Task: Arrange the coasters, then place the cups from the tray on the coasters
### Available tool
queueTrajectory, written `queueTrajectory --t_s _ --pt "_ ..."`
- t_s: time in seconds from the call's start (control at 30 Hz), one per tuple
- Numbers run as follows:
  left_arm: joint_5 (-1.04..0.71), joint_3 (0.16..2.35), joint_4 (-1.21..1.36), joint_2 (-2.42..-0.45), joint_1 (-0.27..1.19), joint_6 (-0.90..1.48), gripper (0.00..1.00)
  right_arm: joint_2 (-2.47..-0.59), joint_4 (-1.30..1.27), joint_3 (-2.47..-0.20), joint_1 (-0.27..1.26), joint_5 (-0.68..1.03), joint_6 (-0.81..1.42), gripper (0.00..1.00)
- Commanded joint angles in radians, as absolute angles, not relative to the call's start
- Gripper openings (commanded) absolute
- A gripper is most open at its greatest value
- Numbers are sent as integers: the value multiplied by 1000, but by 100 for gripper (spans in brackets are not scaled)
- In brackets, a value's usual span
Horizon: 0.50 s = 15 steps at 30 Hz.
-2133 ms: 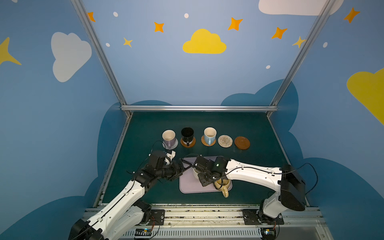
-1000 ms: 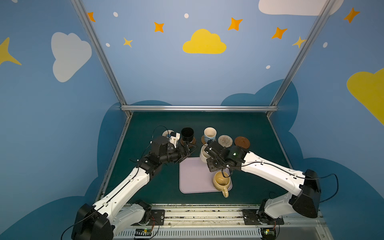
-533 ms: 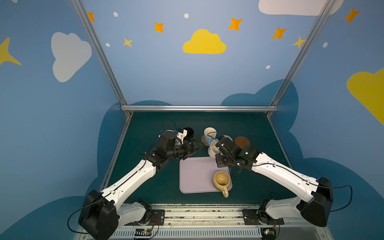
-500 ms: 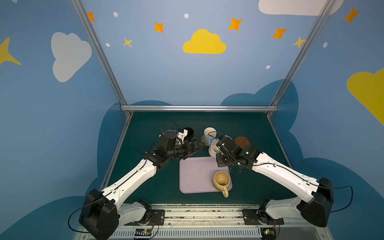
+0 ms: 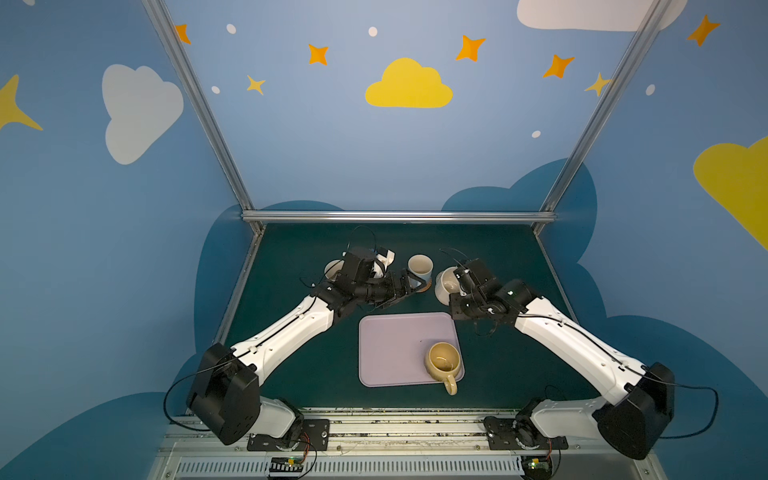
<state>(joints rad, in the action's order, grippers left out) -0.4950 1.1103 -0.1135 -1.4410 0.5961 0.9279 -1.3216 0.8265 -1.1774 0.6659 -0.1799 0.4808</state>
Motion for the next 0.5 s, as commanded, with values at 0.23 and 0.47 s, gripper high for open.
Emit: queueTrajectory --t_s 0.23,0.47 --pt "-483 1235 -173 -1555 621 852 100 -1363 727 -1195 561 -129 425 0" --pt "-429 1274 -182 -1624 642 836 100 -1422 683 -1205 490 -69 390 0"
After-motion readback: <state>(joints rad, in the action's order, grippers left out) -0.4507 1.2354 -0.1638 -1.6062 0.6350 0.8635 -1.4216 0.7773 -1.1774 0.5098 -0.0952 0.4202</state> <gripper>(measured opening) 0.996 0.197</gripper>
